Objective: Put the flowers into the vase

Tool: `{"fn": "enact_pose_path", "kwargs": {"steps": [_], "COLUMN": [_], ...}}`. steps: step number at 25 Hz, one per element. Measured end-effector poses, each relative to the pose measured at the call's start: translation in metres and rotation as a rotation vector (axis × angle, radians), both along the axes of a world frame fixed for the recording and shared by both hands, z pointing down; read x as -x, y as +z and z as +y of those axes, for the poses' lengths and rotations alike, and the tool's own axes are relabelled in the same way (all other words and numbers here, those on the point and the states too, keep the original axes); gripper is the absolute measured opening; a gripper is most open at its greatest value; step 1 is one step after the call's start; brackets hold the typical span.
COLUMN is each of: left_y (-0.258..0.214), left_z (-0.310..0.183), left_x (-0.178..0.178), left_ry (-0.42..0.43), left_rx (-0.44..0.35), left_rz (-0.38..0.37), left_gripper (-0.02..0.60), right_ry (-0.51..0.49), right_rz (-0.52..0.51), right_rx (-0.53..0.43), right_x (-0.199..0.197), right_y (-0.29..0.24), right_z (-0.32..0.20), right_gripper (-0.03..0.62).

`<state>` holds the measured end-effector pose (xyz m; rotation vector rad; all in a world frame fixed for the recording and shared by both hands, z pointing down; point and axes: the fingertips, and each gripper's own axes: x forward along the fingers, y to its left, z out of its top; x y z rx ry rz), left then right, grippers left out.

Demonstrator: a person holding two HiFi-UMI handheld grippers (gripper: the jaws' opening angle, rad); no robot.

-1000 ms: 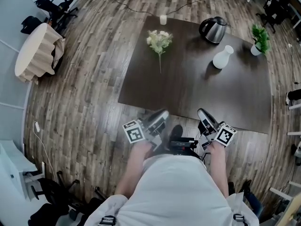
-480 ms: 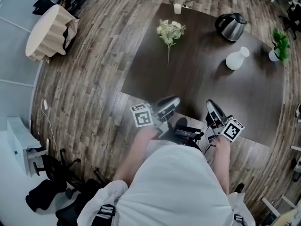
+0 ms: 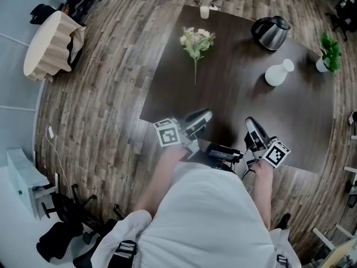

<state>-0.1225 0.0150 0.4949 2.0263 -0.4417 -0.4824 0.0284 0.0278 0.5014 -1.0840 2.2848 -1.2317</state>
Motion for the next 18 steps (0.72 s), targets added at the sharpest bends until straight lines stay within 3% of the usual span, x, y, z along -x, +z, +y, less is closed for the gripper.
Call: {"fn": "enact_pose_path", "kwargs": {"steps": [9, 18], "left_y": [0.021, 0.054], "left_z": [-0.086, -0.151], "left_x": [0.032, 0.062], "left_ry": [0.032, 0.078], "left_rx": [0.073, 0.104], "left_rz": [0.131, 0.172], "left_gripper": [0.04, 0.049], "right_ry": [0.099, 0.202], "right_rz": [0.074, 0.117], "right_rx": [0.031, 0.087], "right_x": [0.012, 0.03], "right_y": [-0.005, 0.001], "right_z": [-0.054, -0.085], "right_gripper": [0.028, 0.029]}}
